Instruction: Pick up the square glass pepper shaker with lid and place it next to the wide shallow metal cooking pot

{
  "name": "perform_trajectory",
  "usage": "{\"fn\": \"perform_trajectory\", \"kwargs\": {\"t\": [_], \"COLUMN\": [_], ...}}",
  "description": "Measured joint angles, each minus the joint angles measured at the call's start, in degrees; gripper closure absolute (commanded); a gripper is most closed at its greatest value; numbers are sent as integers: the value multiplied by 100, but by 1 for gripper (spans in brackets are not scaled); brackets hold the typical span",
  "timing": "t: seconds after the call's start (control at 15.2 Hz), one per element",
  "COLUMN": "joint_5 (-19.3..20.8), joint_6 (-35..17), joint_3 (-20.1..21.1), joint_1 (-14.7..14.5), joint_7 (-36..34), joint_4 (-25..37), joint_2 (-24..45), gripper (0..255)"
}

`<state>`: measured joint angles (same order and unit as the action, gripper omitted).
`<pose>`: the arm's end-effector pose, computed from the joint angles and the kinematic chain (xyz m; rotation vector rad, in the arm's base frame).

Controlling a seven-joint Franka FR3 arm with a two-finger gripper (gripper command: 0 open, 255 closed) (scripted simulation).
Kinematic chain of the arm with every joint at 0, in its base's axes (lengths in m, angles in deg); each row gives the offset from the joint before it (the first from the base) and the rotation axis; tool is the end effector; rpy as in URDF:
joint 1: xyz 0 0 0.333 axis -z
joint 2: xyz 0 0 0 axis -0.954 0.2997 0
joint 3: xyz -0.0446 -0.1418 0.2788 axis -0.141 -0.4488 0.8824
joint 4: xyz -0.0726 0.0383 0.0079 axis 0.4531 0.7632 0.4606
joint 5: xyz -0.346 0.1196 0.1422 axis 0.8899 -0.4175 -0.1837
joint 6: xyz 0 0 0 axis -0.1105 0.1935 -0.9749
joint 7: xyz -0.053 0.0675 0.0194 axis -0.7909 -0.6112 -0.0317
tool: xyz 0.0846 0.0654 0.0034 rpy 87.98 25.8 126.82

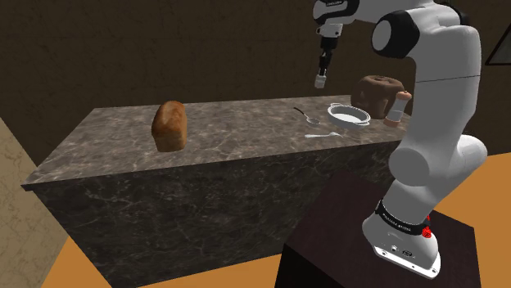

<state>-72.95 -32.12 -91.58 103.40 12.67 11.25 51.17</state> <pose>0.5098 -0.4446 0.5306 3.1104 0.2111 -0.0279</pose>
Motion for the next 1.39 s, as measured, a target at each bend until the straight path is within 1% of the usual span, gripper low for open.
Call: {"fn": "perform_trajectory", "kwargs": {"t": [0.13, 0.26, 0.79, 1.39], "joint_5": [-84, -108, -103, -119], "joint_6": [147, 86, -567, -1235], "joint_3": [-52, -69, -70, -50], "joint_1": [223, 300, 274, 235], "joint_7": [237, 331, 372, 366], "joint_4": [434, 449, -273, -894], "joint_2": [291, 372, 304, 354], "gripper": [255, 255, 255, 255]}}
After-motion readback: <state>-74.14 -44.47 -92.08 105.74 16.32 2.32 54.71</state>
